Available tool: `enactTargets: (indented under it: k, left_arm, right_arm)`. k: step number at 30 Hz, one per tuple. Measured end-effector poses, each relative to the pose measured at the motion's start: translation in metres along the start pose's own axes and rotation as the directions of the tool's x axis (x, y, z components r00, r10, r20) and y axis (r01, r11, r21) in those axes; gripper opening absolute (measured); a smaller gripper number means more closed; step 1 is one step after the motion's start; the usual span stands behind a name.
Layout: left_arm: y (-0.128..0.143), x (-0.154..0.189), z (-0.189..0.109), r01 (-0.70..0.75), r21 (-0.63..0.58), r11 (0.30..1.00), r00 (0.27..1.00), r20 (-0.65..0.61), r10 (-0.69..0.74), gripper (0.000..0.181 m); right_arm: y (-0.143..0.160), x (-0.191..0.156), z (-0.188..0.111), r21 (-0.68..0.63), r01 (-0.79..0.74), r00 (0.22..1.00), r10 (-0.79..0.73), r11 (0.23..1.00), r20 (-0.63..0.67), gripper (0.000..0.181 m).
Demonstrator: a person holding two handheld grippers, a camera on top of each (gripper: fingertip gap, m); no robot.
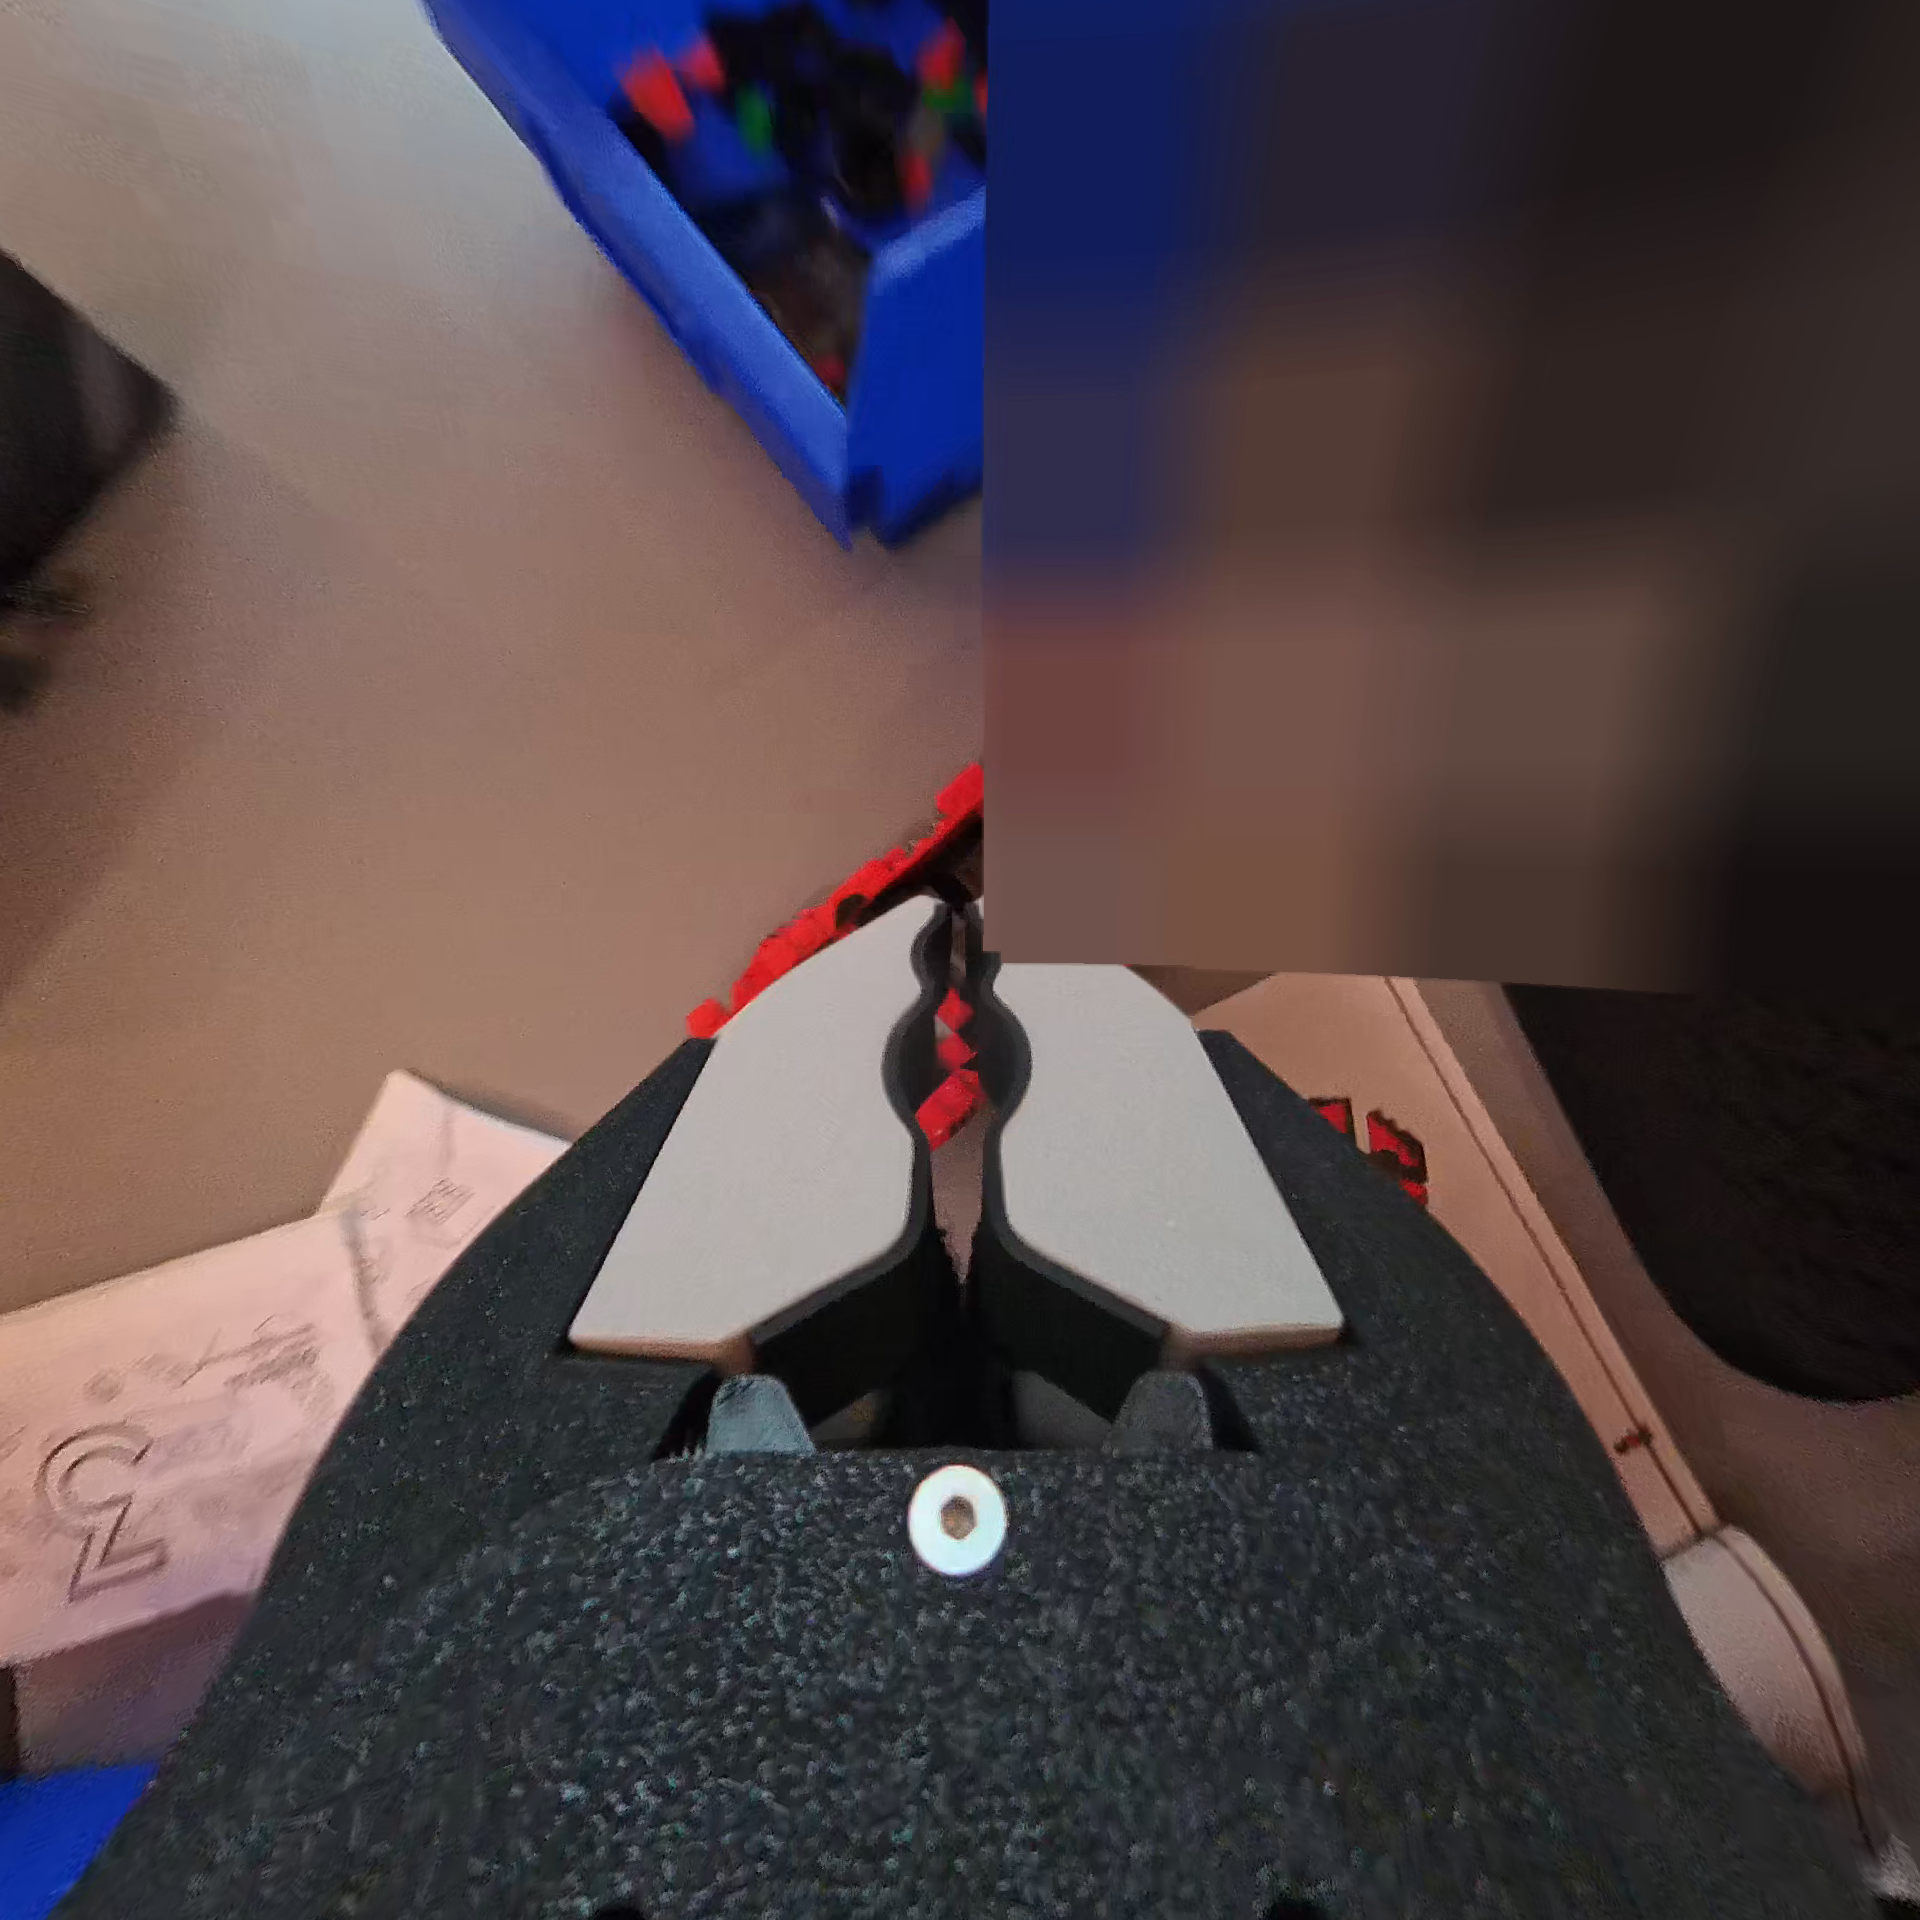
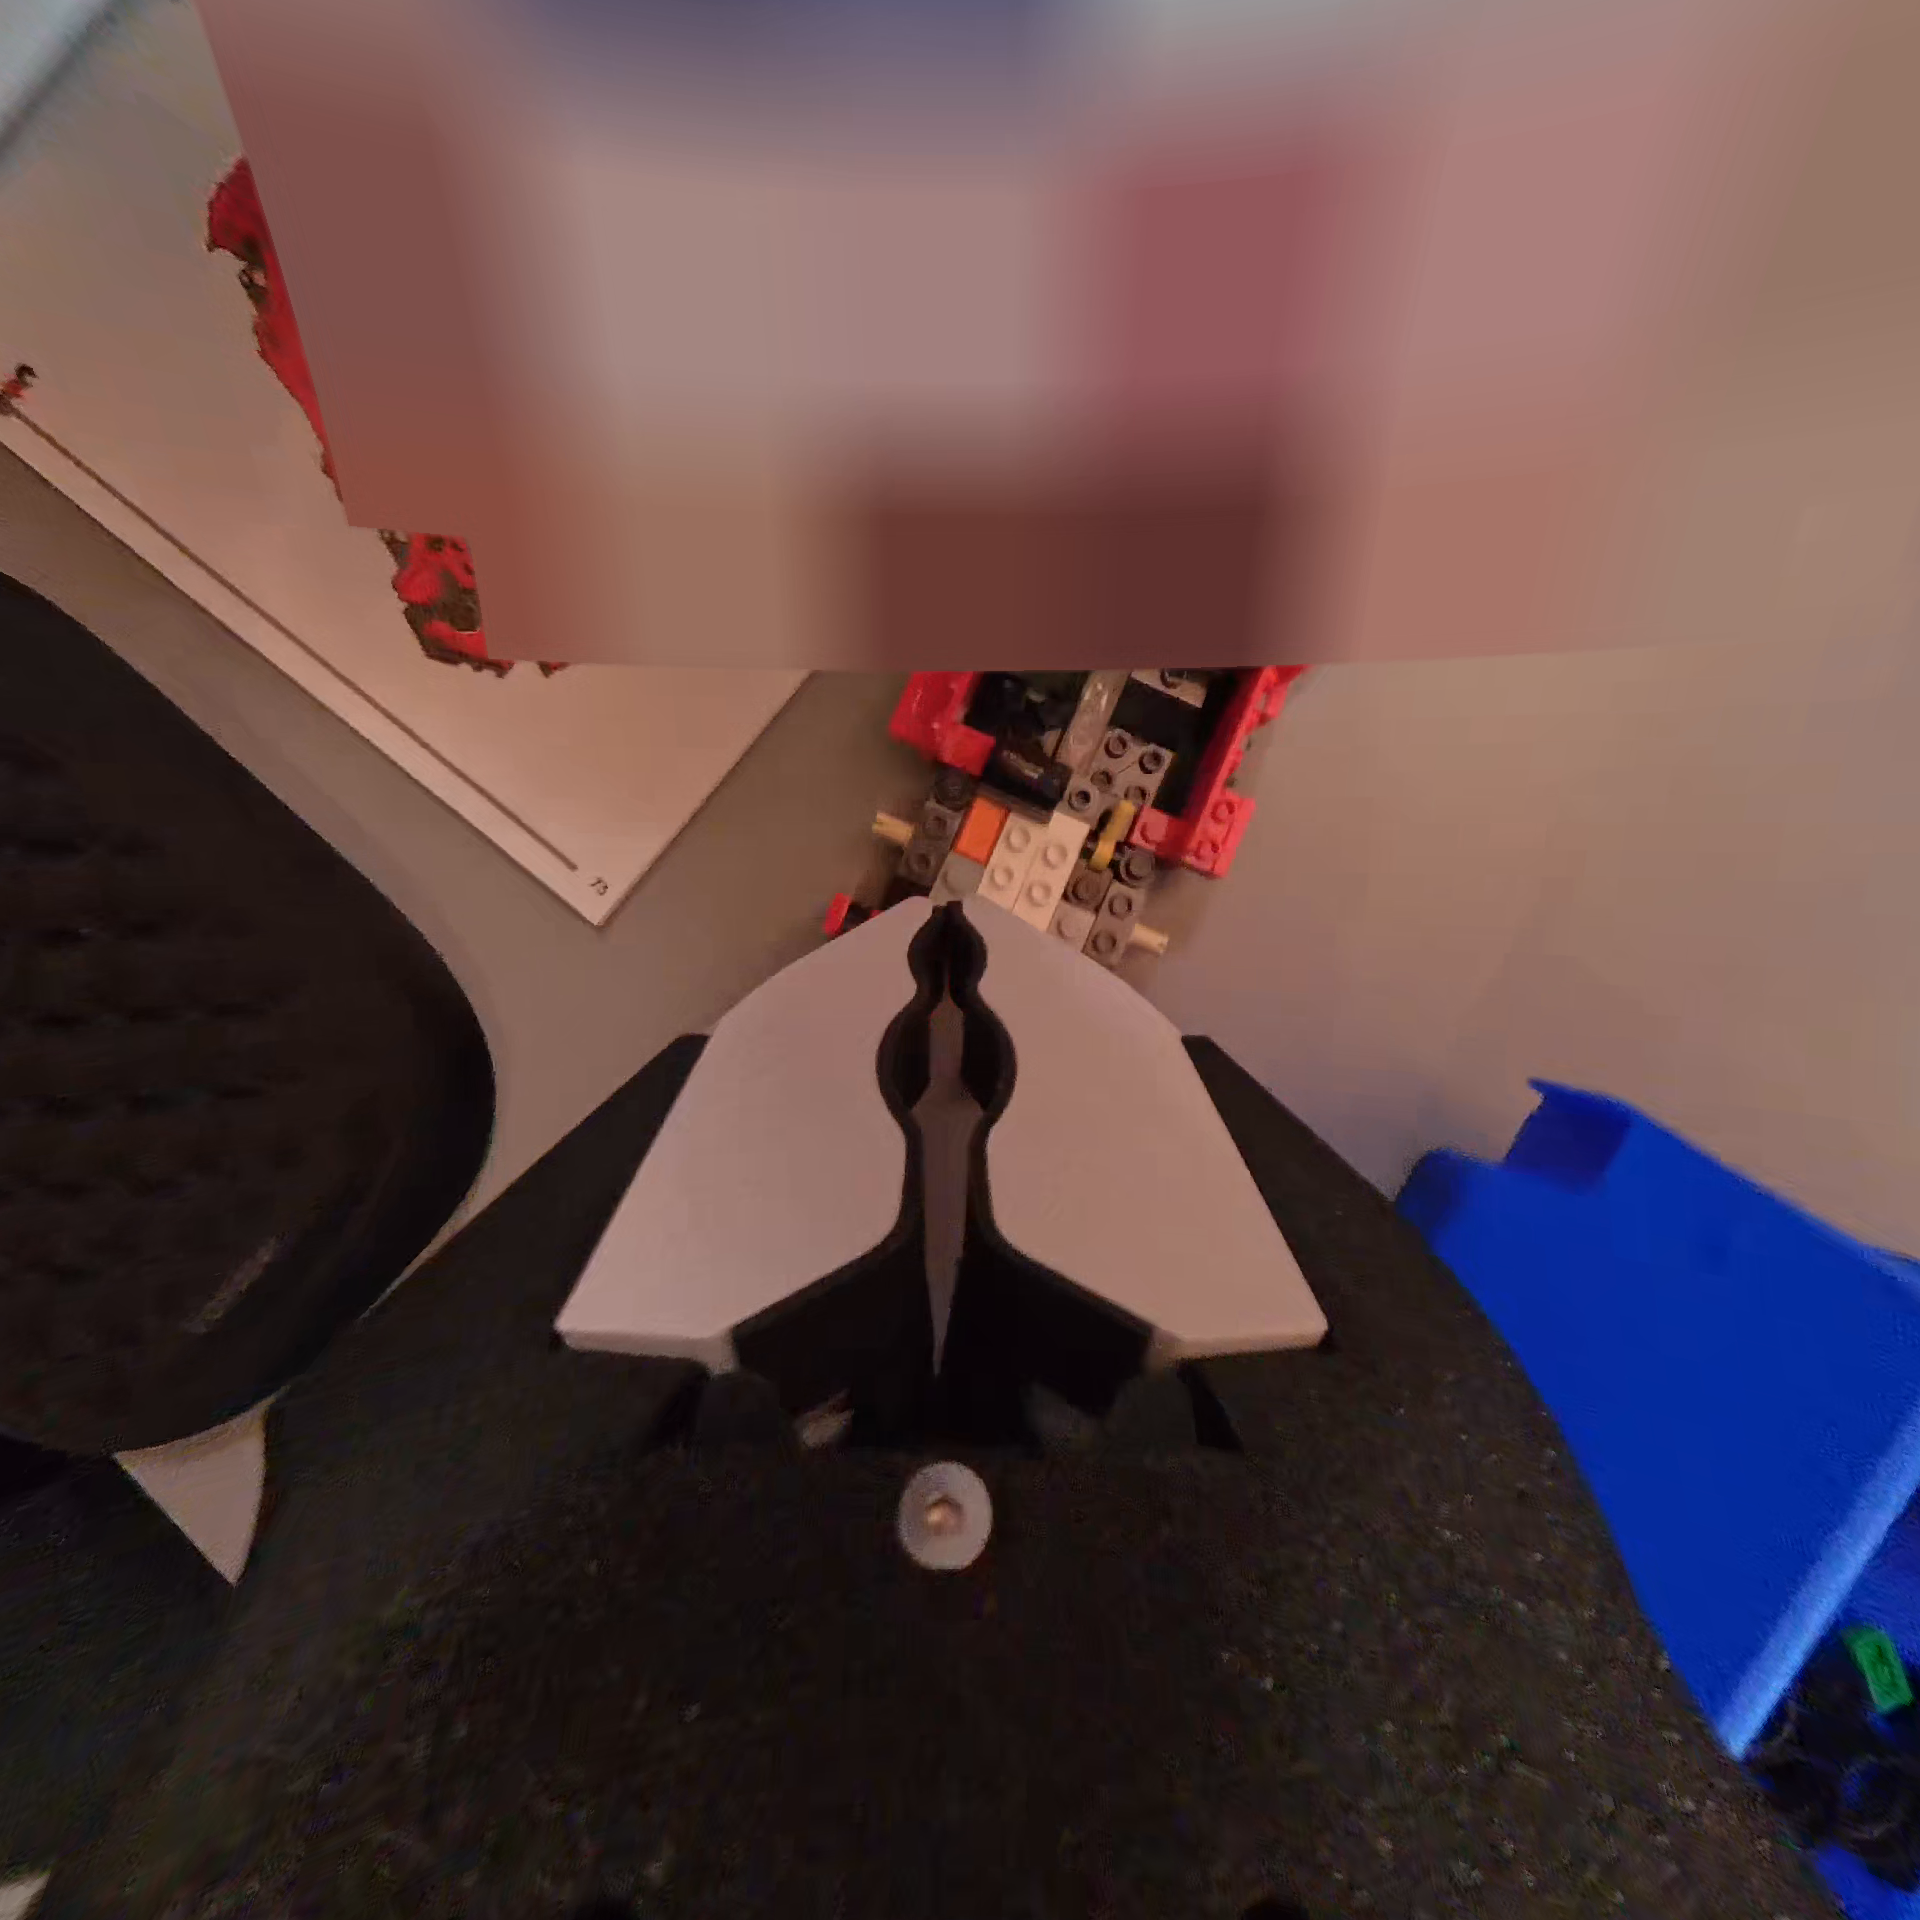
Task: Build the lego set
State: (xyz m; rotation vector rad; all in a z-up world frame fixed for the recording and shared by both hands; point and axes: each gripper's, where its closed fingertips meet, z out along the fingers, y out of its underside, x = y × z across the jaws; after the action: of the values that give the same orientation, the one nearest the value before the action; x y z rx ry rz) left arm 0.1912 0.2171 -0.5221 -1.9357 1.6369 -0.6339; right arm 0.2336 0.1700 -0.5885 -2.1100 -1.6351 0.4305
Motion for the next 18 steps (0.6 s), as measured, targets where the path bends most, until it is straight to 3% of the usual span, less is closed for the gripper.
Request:
enactTargets:
  k: [7,18]
  left_arm:
    - [-0.01,-0.015,-0.067,-0.014,0.174,0.985,0.971,0.236,-0.028,0.002]
    - [-0.018,-0.008,-0.084,-0.074,0.243,0.967,0.964,0.265,0.007,0.002]
  right_arm:
    - [-0.002,0.0,0.012,-0.173,0.047,0.997,-0.035,0.984,0.072,0.0]
    - [-0.005,0.003,0.008,-0.236,0.062,0.997,-0.049,0.97,0.06,0.0]
